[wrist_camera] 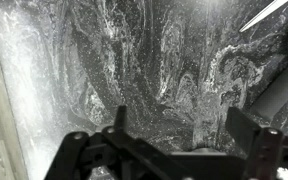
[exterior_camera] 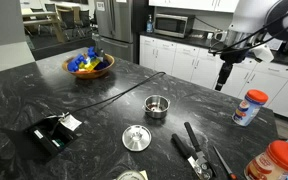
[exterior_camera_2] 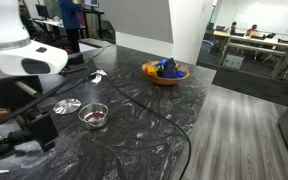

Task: Move the scissors closer to the silver lid

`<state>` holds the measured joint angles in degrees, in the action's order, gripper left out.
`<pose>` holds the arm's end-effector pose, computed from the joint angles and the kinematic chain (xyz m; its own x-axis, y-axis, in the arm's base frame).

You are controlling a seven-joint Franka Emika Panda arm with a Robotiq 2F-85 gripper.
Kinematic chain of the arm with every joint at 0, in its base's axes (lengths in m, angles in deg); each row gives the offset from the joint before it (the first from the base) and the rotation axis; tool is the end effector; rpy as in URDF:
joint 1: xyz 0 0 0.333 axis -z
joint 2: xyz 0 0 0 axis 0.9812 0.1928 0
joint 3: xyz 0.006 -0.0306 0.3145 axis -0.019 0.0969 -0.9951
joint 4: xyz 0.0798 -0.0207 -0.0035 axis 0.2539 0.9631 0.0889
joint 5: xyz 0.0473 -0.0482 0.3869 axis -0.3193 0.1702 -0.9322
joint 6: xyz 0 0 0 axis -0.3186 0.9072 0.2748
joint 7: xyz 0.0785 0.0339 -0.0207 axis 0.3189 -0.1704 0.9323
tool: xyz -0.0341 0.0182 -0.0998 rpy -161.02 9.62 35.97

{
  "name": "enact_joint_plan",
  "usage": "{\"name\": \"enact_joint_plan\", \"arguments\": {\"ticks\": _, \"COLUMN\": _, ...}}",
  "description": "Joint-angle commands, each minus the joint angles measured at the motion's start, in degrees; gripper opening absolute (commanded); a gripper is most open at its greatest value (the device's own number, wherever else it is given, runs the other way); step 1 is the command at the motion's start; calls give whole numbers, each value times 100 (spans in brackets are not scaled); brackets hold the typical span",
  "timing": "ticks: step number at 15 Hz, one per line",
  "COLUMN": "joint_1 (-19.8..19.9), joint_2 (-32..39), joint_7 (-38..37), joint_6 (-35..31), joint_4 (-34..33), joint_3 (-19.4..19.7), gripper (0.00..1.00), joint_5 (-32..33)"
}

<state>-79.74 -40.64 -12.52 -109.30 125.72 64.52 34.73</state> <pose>0.3652 0.0040 0.4866 0.9998 0.0167 0.0075 0.0168 -0.9998 -0.0104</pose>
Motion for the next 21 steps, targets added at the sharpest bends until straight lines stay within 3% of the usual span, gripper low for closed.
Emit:
{"name": "enact_joint_plan", "arguments": {"ticks": 1, "joint_1": 15, "joint_2": 2, "joint_7": 5, "joint_6": 14, "joint_4": -11, "joint_3": -14, "gripper": 100, "joint_5": -8}}
{"name": "enact_joint_plan", "arguments": {"ticks": 13, "joint_1": -66, "joint_2": 63, "joint_7": 69, "joint_6": -64, "joint_4": -53, "joint_3": -43, "gripper": 100, "joint_5": -55}}
{"name": "enact_joint_plan", "arguments": {"ticks": 21, "joint_1": -1159, "joint_2": 336, "joint_7": 787, "joint_6": -162, "joint_4": -113, "joint_3": -522, "gripper": 100, "joint_5": -568}}
